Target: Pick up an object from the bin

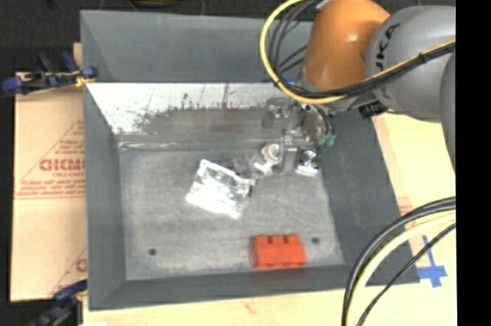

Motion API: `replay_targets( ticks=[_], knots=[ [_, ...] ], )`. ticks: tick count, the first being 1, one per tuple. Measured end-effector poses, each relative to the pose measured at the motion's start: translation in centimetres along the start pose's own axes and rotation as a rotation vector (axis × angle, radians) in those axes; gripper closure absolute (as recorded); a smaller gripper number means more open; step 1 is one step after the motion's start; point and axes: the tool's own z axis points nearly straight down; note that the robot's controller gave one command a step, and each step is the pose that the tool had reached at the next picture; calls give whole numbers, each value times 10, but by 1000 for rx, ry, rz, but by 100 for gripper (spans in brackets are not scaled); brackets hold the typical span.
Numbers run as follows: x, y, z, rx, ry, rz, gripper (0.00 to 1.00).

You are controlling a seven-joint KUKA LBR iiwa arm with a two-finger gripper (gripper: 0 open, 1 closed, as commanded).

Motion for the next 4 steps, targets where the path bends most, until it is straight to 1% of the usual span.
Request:
replay_targets(
  ticks=[1, 2, 3, 4],
  knots=[
    [-8, 2, 95, -2, 6, -364, 0],
    [-9, 2, 93, -3, 2, -362, 100],
    [-9, 2, 93, -3, 2, -361, 0],
    [-9, 3, 93, -4, 1, -359, 100]
  ],
)
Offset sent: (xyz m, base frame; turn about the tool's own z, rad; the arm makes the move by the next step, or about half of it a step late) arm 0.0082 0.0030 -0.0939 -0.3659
